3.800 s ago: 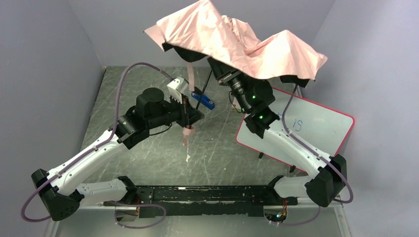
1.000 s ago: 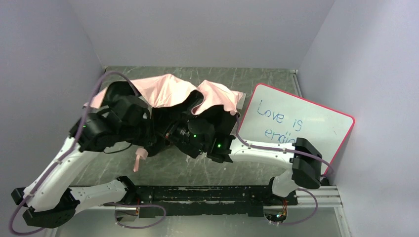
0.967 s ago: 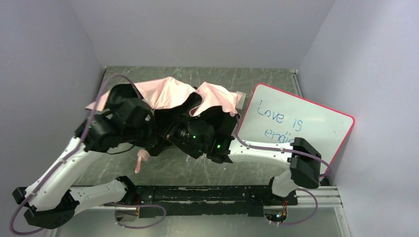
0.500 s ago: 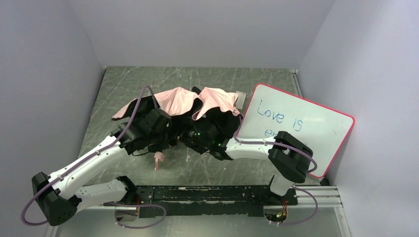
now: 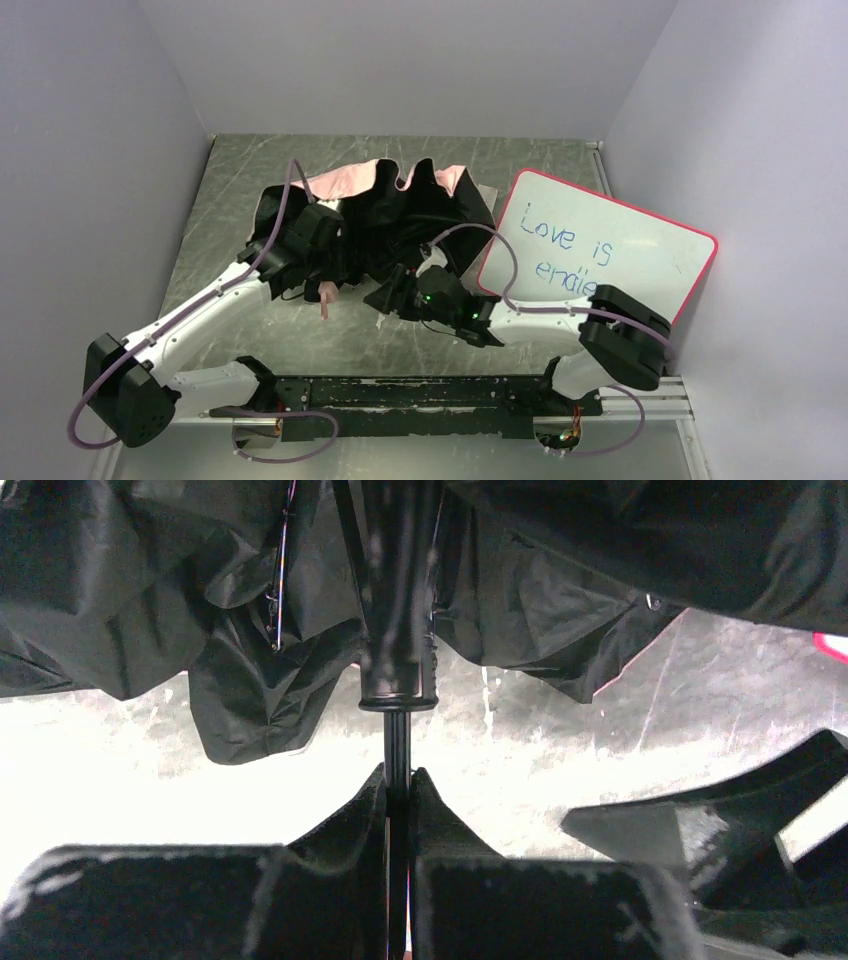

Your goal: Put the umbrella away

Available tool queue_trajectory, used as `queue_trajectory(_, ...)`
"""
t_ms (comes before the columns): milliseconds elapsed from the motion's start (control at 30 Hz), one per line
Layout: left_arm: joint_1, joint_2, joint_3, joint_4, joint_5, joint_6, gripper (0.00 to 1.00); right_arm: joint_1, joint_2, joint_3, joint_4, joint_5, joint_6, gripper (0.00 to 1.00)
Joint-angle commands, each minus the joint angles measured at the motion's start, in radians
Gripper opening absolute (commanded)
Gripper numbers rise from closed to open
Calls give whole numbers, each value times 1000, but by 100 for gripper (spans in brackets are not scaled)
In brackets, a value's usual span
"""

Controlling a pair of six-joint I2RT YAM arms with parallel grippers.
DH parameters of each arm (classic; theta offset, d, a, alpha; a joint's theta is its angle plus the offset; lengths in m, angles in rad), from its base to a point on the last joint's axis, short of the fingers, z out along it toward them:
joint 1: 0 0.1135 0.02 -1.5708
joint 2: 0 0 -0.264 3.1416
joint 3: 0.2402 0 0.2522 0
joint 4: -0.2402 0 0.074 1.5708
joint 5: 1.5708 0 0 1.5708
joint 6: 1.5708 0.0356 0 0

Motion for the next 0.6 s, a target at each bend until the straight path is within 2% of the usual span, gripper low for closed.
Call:
queue_trajectory(0,28,22,-23,155,29,44,5,9,-100,-59,-49,50,-31,65)
queue_trajectory(67,29,37,-38,170,45,57,5,18,-140,-80,-82,78,-49,65)
queue_trajectory(133,30,44,-43,159,46,61,25,19,-180,-90,-119,102,-69,65)
queue_trajectory(267,33,15,-60,142,31,60,52,21,-272,-78,-222,172,-134,65)
queue_trajectory(367,37,-17,-49,110,29,63,60,22,-327,-46,-310,228,-202,65)
queue_trajectory(433,37,-44,-28,64,29,71,68,20,-360,-16,-374,264,-248,65)
queue_trajectory(567,37,-138,26,2,14,93,71,19,-406,70,-513,346,-367,65)
